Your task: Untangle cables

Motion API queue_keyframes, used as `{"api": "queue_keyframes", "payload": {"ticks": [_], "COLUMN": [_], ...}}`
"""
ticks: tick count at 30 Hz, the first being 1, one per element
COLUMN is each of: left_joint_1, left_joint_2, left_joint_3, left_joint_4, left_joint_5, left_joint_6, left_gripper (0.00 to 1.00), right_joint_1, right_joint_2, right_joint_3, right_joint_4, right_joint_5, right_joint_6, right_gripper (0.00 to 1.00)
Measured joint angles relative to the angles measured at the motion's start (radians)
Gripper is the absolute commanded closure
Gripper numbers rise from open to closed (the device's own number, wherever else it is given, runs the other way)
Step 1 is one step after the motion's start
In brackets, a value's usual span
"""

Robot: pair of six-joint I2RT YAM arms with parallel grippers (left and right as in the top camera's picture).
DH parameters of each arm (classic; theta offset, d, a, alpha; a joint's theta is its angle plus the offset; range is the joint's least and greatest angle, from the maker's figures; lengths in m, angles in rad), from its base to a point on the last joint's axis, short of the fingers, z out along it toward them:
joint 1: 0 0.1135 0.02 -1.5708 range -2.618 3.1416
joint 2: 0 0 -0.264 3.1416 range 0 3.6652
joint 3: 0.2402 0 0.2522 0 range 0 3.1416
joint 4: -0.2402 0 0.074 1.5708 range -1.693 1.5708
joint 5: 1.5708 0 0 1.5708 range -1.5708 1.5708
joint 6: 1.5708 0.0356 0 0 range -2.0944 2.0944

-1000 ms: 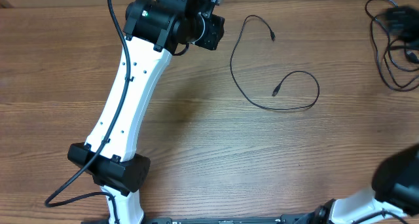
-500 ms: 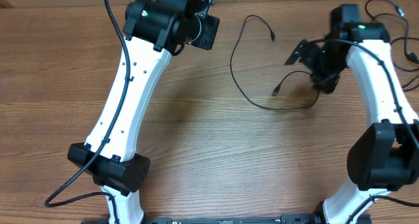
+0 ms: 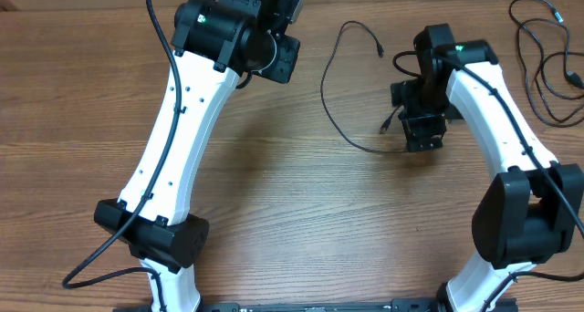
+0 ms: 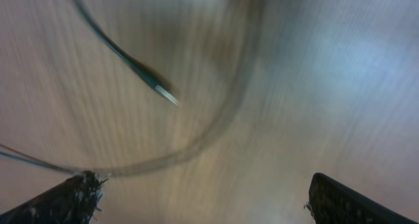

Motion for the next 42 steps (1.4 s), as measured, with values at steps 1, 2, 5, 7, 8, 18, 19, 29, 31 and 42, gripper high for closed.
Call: {"api": "queue_keyframes", "payload": {"ticks": [1, 2, 5, 7, 8, 18, 19, 29, 31, 42], "left_joint_1": [0.000, 0.000, 0.000, 0.000, 0.000, 0.000, 0.000, 0.000, 0.000, 0.000], "left_joint_2": [0.000, 0.000, 0.000, 0.000, 0.000, 0.000, 0.000, 0.000, 0.000, 0.000], "left_joint_3": [0.000, 0.000, 0.000, 0.000, 0.000, 0.000, 0.000, 0.000, 0.000, 0.000], "left_joint_4": [-0.007, -0.013, -0.025, -0.026, -0.026, -0.026, -0.026, -0.032, -0.032, -0.033], "left_joint_5": [0.000, 0.000, 0.000, 0.000, 0.000, 0.001, 0.003, 0.005, 0.006, 0.008], "left_joint_6": [0.000, 0.000, 0.000, 0.000, 0.000, 0.000, 0.000, 0.000, 0.000, 0.000], "left_gripper": [0.64, 0.65, 0.65, 0.65, 0.65, 0.66, 0.66, 0.75, 0.75, 0.75], "right_joint_1": [0.000, 0.000, 0.000, 0.000, 0.000, 0.000, -0.001, -0.043, -0.058, -0.167], "right_joint_2": [0.000, 0.000, 0.000, 0.000, 0.000, 0.024, 0.024, 0.025, 0.019, -0.077], "right_joint_3": [-0.019, -0.042, -0.113, -0.166, -0.192, -0.395, -0.395, -0.146, -0.006, 0.472], "right_joint_4": [0.040, 0.079, 0.150, 0.194, 0.213, 0.397, 0.400, 0.554, 0.561, 0.951], "right_joint_5": [0.021, 0.046, 0.081, 0.092, 0.098, 0.109, 0.102, -0.086, -0.077, 0.534], "right_joint_6": [0.022, 0.043, 0.081, 0.093, 0.099, 0.123, 0.119, -0.527, -0.696, -1.543], "right_gripper": [0.00, 0.00, 0.04, 0.04, 0.04, 0.96, 0.96, 0.96, 0.96, 0.96]}}
